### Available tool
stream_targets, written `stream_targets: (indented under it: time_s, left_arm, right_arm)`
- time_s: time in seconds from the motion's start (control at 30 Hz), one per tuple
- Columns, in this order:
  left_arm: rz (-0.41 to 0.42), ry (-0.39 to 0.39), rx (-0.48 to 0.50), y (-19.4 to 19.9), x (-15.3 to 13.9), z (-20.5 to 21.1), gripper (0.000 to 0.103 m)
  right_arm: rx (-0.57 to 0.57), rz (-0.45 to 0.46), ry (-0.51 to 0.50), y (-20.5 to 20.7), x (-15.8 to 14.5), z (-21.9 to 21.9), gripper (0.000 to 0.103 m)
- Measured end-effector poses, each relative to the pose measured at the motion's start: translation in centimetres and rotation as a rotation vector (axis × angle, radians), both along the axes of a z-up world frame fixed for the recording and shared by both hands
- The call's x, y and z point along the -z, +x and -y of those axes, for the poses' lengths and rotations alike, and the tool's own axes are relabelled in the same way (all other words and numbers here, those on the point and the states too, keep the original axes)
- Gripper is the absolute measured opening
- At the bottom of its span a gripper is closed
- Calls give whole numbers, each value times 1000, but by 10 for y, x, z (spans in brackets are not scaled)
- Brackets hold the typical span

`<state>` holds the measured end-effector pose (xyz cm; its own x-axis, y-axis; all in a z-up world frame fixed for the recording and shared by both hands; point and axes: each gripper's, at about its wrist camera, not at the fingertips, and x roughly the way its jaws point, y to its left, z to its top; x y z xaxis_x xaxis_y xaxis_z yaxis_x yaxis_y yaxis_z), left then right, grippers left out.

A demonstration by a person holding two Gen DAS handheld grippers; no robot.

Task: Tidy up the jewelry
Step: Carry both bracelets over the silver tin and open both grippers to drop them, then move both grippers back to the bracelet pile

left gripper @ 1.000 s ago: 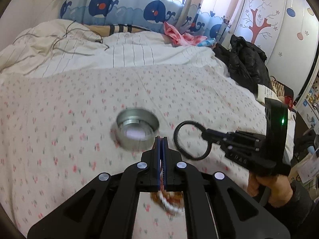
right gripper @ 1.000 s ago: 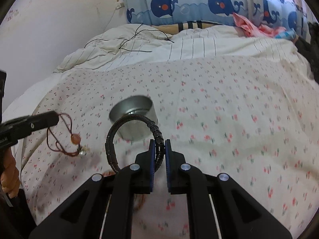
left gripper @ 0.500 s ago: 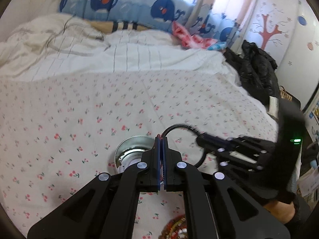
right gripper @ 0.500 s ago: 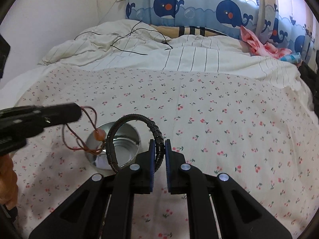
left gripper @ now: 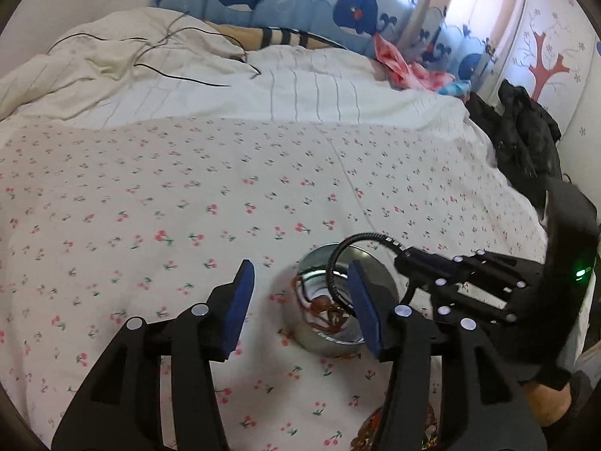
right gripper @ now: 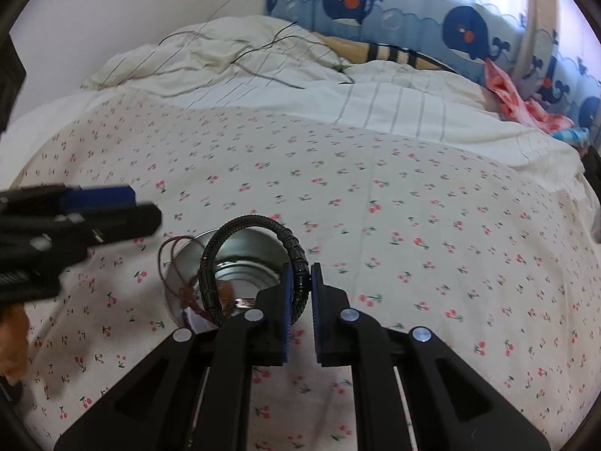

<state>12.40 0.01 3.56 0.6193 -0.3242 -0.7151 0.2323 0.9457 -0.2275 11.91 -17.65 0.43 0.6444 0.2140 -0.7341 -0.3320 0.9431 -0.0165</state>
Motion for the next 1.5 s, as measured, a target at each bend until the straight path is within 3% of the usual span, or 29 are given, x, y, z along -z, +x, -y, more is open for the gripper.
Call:
stream_targets:
  time_s: [0.13, 0.4, 0.43, 0.53, 0.67, 0.9, 1.17, 1.27, 1.33, 1.5]
  left_arm:
    - [1, -11, -19, -4, 0, -13, 53]
    - [-11, -30, -35, -6, 7, -19, 58]
    - [-13, -29, -31, -6, 8, -18, 58]
    - [-15, -26, -23, -7, 9, -17, 59]
    - [-10, -30, -31, -9, 6, -21, 60]
    - [7, 11, -35, -50, 7, -28, 62]
    - [-23, 82, 108, -124, 42, 0, 63]
    - [-11, 122, 165, -142, 50, 14, 64]
    - [-21, 78, 186, -147, 55, 15, 67]
    - [22, 73, 218, -150, 55, 27, 70]
  right_arm:
    - [-31, -19, -25, 3, 10, -15, 10]
    - [-34, -14, -203, 4, 31, -31, 10]
    - [-46, -22, -196, 4, 31, -31, 13]
    - [-72, -43, -127, 2, 29, -29, 40]
    - [-46, -2, -101, -3, 12, -24, 52]
    - [11, 10, 35, -40, -21, 27, 53]
    - [44, -125, 124, -128, 14, 84, 53]
    - [17, -145, 153, -144, 20, 81, 52]
    - [-9, -126, 125, -146, 19, 72, 52]
    - [-39, -142, 76, -144, 28, 55, 52]
